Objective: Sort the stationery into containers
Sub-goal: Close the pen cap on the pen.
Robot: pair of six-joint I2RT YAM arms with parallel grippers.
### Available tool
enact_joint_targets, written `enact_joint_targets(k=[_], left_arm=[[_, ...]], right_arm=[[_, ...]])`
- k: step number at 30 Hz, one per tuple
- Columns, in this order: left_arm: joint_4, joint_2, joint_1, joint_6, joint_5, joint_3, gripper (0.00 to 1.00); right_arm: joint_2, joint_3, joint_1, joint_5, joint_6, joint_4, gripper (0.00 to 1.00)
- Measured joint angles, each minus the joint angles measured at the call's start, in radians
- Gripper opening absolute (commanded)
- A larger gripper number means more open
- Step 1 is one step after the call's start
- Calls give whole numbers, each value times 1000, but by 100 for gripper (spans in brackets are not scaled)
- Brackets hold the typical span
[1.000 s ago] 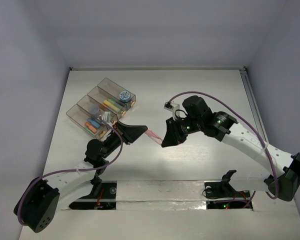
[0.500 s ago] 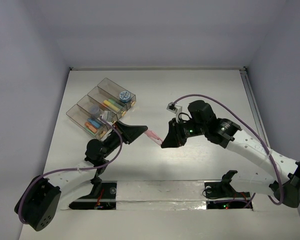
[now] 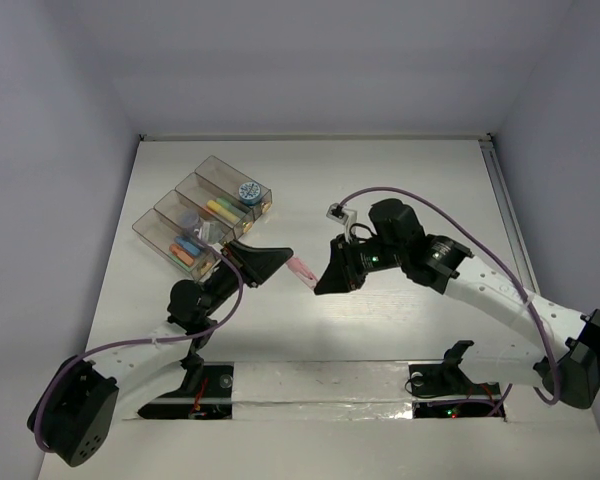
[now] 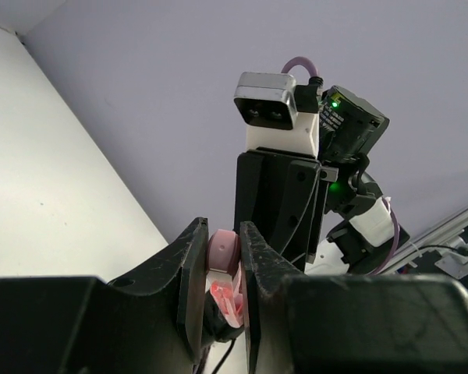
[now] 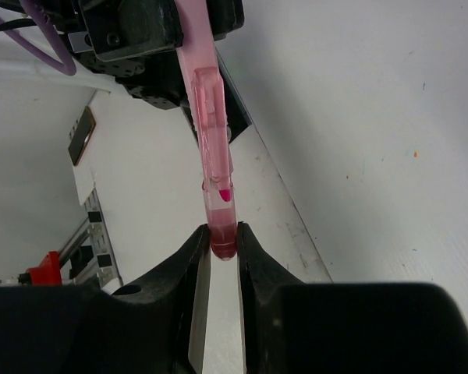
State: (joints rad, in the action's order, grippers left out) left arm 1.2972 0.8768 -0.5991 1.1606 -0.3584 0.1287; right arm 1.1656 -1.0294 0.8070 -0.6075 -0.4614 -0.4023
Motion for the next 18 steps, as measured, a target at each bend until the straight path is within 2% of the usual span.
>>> enact_joint_targets(k=[10, 18], left_arm=[[9, 16, -22, -60, 24, 24, 0], [-35, -43, -26, -162, 28, 61, 0]], right_arm=[[15, 0, 7, 2, -41, 22, 0], [-19, 0, 13, 52, -44, 63, 0]])
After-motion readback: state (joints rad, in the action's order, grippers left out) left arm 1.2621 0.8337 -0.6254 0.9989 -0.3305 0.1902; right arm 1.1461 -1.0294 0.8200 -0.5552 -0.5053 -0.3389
